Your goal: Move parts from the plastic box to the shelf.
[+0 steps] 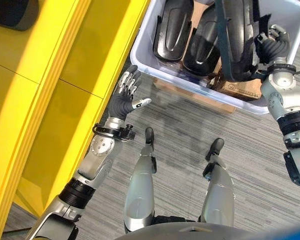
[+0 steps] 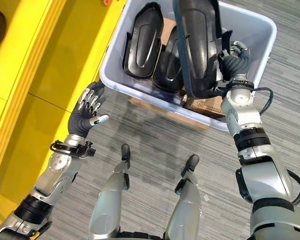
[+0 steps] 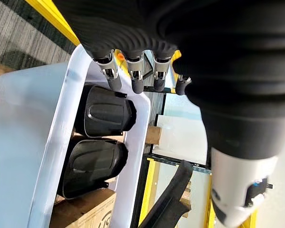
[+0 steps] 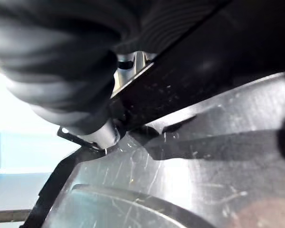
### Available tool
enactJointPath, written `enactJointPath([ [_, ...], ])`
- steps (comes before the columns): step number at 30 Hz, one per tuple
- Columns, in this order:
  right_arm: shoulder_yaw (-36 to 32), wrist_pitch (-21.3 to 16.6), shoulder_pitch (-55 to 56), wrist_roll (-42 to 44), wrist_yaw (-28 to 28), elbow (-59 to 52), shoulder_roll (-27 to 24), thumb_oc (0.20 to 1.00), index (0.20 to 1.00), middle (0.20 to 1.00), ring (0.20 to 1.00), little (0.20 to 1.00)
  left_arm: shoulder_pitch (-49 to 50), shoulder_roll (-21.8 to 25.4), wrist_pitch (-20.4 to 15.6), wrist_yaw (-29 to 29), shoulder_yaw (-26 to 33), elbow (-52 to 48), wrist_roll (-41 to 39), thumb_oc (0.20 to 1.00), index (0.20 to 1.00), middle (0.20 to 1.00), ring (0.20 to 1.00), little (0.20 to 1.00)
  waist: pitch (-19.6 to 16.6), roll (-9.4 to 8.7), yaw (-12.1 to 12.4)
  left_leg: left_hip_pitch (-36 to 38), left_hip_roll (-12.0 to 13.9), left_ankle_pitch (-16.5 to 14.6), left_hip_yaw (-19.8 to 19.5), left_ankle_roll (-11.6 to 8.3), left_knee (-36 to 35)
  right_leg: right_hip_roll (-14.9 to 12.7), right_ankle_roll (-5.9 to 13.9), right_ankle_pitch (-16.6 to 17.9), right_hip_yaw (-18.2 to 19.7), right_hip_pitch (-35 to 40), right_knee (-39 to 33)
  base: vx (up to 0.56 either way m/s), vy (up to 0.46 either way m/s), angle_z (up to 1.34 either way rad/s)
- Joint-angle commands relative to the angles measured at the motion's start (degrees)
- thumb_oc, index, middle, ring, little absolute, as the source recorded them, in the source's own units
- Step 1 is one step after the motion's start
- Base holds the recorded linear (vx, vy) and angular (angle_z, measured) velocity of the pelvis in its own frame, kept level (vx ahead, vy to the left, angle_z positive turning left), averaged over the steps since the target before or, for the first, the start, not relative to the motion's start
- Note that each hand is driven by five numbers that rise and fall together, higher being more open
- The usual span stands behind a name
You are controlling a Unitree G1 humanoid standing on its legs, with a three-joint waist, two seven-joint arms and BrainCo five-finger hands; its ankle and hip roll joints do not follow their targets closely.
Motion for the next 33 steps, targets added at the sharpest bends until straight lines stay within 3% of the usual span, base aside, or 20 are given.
enactJointPath([
  [1,-4.25,-5.80,3.40,-3.76,0.57,-8.28,-0.88,0.200,0.200,0.200,0.200,0.200,2.27,3.29,-1.68,-2.36,3.51,-5.55,-1.33,1.000,1.000,1.000,1.000,1.000,-1.94,-3.19,-0.03,1.85,4.46,-0.44,-0.97,-4.92,0.24,-0.45,3.62,0.83,2.35,10.36,-4.47,0.02,-0.045,-0.06],
  [9,-10.34,-6.45,20.04,-7.51,3.64,-20.39,2.71,0.200,0.200,0.200,0.200,0.200,6.38,2.51,-0.34,-5.34,5.62,-4.65,-1.80,1.000,1.000,1.000,1.000,1.000,-5.82,-4.18,-1.05,7.26,5.77,0.52,-0.37,-5.51,-1.78,-0.19,3.83,0.26,1.67,14.94,-5.56,0.03,-0.058,-0.06],
  [12,-11.43,-6.21,28.70,-8.36,6.53,-25.01,6.86,0.200,0.200,0.200,0.200,0.200,9.05,1.54,0.60,-6.75,7.20,-3.29,-2.06,1.000,1.000,1.000,1.000,1.000,-8.75,-4.43,-1.41,11.26,6.91,0.49,0.18,-5.74,-2.57,0.32,3.82,-0.99,1.41,18.01,-5.08,0.06,-0.104,-0.08],
  [22,-11.34,-4.96,36.80,-6.64,12.55,-31.37,10.37,0.200,0.200,0.200,0.200,0.200,15.67,-0.15,1.97,-8.34,12.68,-2.33,-0.69,1.000,1.000,1.000,1.000,1.000,-12.26,-3.90,-1.43,18.88,10.74,-1.83,1.07,-5.54,0.97,3.00,2.20,-8.53,1.94,22.37,3.68,0.00,-0.084,-0.01],
  [27,-10.07,-4.42,39.53,-4.31,15.62,-33.79,11.76,0.200,0.200,0.200,0.200,0.200,20.06,-2.46,3.35,-9.76,14.63,-1.68,-0.77,1.000,1.000,1.000,1.000,1.000,-15.71,-2.94,-1.12,23.42,12.66,-0.72,2.25,-5.80,0.40,5.57,1.04,-10.59,1.93,25.45,3.90,0.02,-0.092,-0.10],
  [33,-7.46,-3.57,41.28,-1.96,18.25,-35.99,12.37,0.200,0.200,0.200,0.200,0.200,23.18,-5.67,4.14,-10.48,16.07,-0.88,0.53,1.000,1.000,1.000,1.000,1.000,-19.72,-1.27,-1.65,28.51,15.36,4.56,2.85,-6.23,-1.71,9.92,-1.19,-13.43,2.06,28.67,4.35,0.00,-0.096,-0.16],
])
